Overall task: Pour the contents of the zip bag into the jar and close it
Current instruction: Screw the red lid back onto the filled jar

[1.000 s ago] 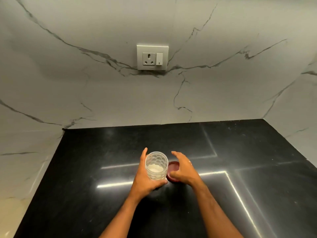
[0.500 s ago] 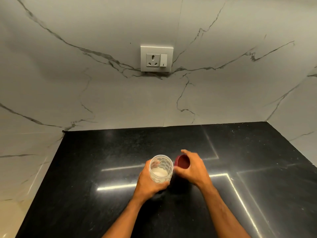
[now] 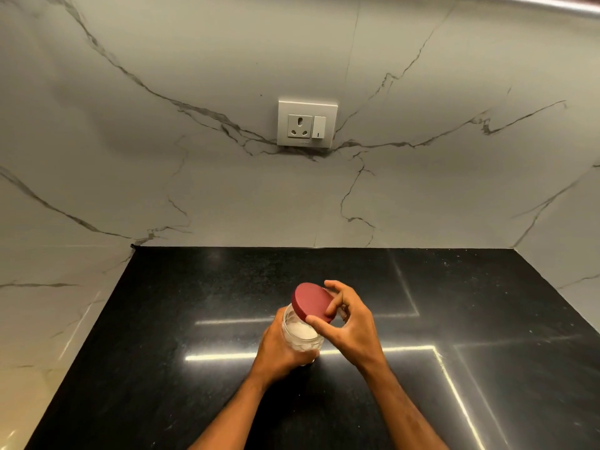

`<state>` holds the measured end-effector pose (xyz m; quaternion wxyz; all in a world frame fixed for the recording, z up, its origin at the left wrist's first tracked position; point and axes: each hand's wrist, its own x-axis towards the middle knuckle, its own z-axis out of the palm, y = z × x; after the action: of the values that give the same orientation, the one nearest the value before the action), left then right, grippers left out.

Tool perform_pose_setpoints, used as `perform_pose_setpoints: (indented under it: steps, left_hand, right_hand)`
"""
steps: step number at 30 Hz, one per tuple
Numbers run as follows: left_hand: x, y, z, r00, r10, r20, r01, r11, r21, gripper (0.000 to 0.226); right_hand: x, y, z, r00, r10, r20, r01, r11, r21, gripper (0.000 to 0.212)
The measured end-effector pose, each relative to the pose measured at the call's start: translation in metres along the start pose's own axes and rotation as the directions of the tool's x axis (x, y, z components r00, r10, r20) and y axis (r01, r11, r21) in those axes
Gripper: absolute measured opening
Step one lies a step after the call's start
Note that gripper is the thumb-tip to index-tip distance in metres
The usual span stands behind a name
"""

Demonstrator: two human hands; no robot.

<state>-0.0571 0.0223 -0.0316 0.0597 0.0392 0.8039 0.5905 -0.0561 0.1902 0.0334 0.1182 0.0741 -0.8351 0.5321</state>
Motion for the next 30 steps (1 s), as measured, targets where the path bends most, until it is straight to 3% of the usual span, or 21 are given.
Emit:
perform_pose_setpoints:
  steps: [6, 15, 23, 27, 30]
  left_hand:
    - [-0.003, 0.007, -0.003, 1.0, 0.021, -0.006, -0.02, 1.0, 0.011, 0.094]
    - [0.002, 0.039, -0.023, 0.993, 0.117, -0.018, -0.117, 0.993, 0.002, 0.092]
    - [-0.004, 0.054, -0.034, 0.991, 0.132, -0.023, -0.131, 0.991, 0.034, 0.085]
    - [-0.006, 0.058, -0.036, 0.992, 0.119, -0.032, -0.119, 0.993, 0.012, 0.082]
    - [-0.005, 0.062, -0.039, 0.99, 0.14, -0.03, -0.139, 0.99, 0.029, 0.084]
  right_hand:
    - [-0.004, -0.004, 0.001, 0.992, -0.117, 0.041, 0.12, 0.991, -0.054, 0.042]
    - [0.013, -0.033, -0.012, 0.957, -0.207, 0.204, 0.233, 0.966, -0.112, 0.072]
    - [0.032, -0.056, -0.023, 0.903, -0.131, 0.41, 0.246, 0.938, -0.243, 0.094]
    - [0.037, -0.067, -0.023, 0.904, -0.094, 0.417, 0.231, 0.929, -0.291, 0.096]
    - [0.04, -0.076, -0.019, 0.917, -0.056, 0.396, 0.241, 0.867, -0.435, 0.095]
